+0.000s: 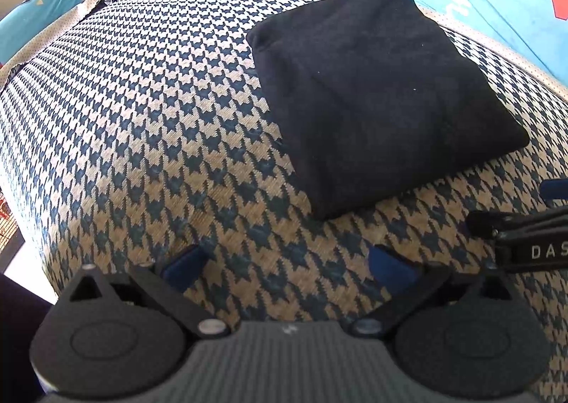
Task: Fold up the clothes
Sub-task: 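Withdraw both open grippers from the placed black bundle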
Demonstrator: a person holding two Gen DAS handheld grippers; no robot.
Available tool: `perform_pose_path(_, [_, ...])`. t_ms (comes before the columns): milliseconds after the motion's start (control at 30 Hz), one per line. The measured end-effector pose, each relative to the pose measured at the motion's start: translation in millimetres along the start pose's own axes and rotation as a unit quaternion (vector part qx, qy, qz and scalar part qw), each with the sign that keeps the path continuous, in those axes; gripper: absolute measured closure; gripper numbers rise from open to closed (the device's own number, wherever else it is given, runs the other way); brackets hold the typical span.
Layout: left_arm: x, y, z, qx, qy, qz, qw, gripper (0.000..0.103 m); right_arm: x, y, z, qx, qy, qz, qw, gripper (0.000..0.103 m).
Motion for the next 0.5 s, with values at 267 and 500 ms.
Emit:
perform_pose_path(267, [-1, 0, 1, 0.000, 0.002, 0.002, 1.0000, 0.000, 5, -2, 0, 0.014, -0.020, -0.006, 1.000, 0.000])
perform_pose_path(500, [-3, 0, 1, 0.000, 0.006, 0.002, 1.0000, 0.000, -4, -1, -3, 0.014, -0.012, 0.000, 1.000, 0.000])
Point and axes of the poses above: each gripper's, at about its wrist camera, not at the fingertips, and z roughly the way its jaws point, y to its right, x to its top, the point moved 5 cm from there along z, roughly the way its jaws point, and after that the axes turned 15 degrees about -z, right-handed, at the moved point
